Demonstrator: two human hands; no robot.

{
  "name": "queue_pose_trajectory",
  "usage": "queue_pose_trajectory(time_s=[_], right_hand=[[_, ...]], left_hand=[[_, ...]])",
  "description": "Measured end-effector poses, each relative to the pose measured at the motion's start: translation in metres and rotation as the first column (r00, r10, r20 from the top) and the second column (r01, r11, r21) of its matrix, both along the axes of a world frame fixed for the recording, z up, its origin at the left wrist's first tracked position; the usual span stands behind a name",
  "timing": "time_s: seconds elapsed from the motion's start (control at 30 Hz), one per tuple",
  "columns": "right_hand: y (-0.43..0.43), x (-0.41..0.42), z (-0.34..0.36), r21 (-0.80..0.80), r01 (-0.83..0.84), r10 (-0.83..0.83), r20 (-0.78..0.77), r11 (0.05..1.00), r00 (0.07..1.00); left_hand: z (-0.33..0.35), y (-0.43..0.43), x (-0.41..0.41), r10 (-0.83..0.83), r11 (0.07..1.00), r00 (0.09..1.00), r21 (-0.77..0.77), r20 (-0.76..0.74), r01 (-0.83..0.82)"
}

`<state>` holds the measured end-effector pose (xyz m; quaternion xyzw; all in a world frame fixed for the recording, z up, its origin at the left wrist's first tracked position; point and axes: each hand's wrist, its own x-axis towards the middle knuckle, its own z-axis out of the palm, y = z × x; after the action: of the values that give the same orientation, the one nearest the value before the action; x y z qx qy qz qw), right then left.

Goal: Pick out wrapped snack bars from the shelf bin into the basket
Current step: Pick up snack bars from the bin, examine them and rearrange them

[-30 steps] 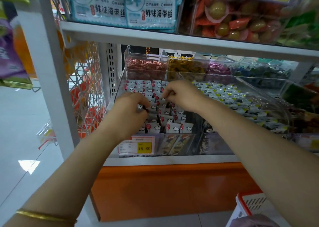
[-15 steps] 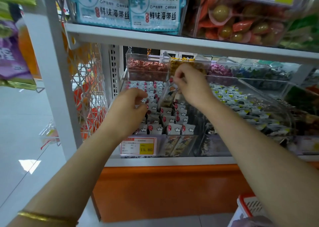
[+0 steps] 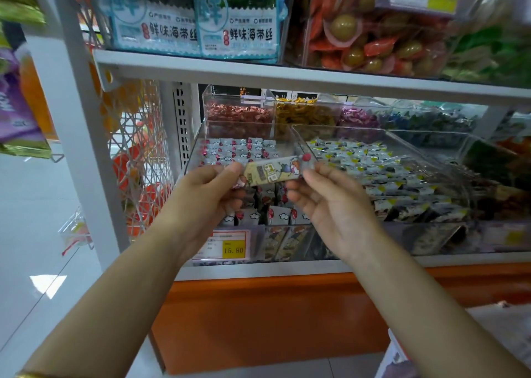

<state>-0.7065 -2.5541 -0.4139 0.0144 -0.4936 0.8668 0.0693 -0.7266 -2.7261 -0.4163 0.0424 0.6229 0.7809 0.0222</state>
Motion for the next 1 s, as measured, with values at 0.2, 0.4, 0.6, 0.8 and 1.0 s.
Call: queue_pose_trajectory(time_s=[0.2, 0.4, 0.6, 0.8, 1.0], right_hand=[[0.002, 0.002, -0.003, -0.148, -0.076, 0.085, 0.052, 0.986, 0.995], [0.004, 0.000, -0.004, -0.196, -0.008, 0.019, 0.055, 0.981, 0.998], [0.008, 0.000, -0.004, -0.257, 0.063, -0.043, 0.080, 0.964, 0.996], [0.011, -0.001, -0.005, -0.309, 0.077, -0.052, 0.089, 0.948, 0.995], [0.013, -0.002, -0.007, -0.277, 0.092, -0.077, 0.063, 0.956, 0.995]], left_hand=[[0.000, 0.000, -0.002, -0.042, 0.915, 0.991, 0.404, 0.128, -0.013], [-0.001, 0.004, 0.000, -0.031, 0.895, 0.989, 0.445, 0.144, -0.037], [-0.001, 0.011, 0.003, -0.032, 0.921, 0.996, 0.390, 0.083, -0.003], [-0.004, 0.014, 0.006, 0.036, 0.972, 0.998, 0.232, -0.043, -0.025], [-0.005, 0.011, 0.006, 0.020, 0.977, 0.999, 0.215, -0.036, -0.011]])
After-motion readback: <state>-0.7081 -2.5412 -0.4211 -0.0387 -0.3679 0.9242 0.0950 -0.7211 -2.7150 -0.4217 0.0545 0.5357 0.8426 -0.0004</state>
